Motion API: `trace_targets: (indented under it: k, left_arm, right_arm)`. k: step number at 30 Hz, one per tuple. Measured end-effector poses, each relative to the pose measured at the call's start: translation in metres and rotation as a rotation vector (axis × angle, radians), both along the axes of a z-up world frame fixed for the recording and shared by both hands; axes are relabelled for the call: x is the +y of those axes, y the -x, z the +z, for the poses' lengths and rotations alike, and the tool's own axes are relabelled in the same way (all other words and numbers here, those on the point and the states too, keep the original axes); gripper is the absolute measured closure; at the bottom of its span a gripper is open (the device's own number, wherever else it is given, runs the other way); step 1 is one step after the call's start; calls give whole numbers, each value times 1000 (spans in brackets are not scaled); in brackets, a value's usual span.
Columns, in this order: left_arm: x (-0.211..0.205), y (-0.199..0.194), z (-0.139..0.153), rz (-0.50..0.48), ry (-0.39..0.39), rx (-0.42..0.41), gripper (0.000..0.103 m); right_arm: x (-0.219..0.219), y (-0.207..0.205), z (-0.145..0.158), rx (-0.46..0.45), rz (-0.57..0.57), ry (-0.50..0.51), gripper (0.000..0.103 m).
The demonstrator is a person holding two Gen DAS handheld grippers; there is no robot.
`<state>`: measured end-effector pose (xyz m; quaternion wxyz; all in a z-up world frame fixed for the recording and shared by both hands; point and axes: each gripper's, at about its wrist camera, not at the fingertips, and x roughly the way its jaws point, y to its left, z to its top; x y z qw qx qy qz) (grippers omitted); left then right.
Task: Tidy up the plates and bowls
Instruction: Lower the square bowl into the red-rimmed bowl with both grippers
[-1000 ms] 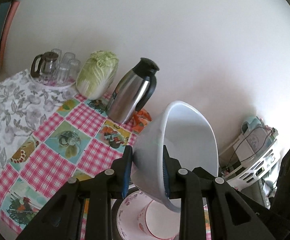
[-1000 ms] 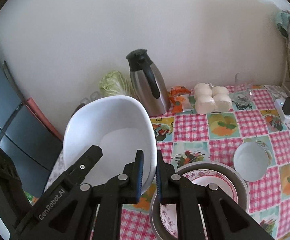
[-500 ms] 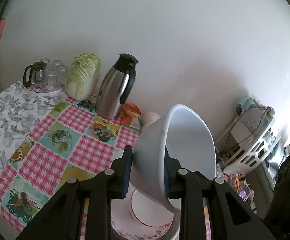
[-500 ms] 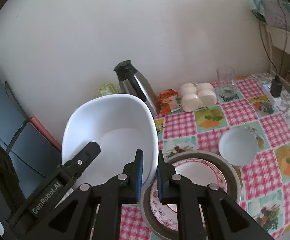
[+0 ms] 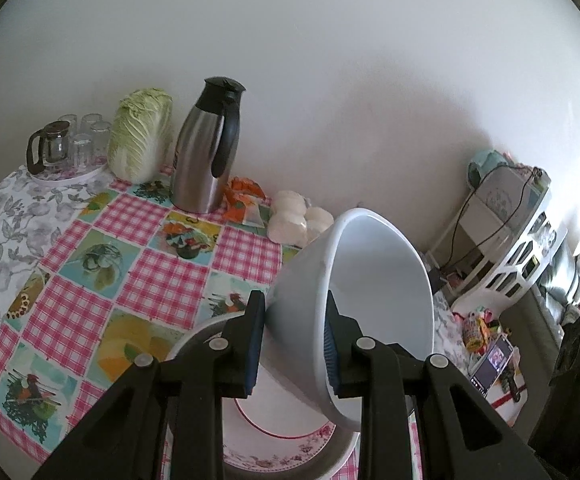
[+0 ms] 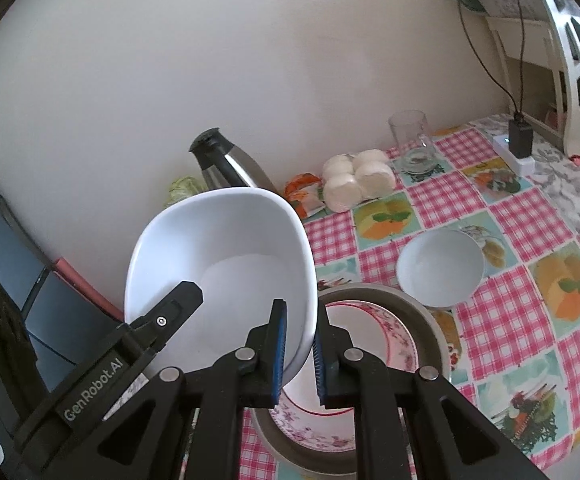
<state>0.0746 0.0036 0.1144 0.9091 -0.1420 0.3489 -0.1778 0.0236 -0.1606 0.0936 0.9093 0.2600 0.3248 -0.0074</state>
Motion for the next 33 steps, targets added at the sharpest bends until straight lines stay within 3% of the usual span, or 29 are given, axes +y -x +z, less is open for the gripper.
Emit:
trace_targets:
  k: [16, 33]
  left_arm:
    - [-28, -13, -41, -34, -53, 154, 75]
    - [-20, -26, -76, -26, -65, 297, 75]
  right_arm:
    - [-31, -7, -43, 134, -16, -65, 87]
    - [-15, -17, -64, 232, 4, 4, 87]
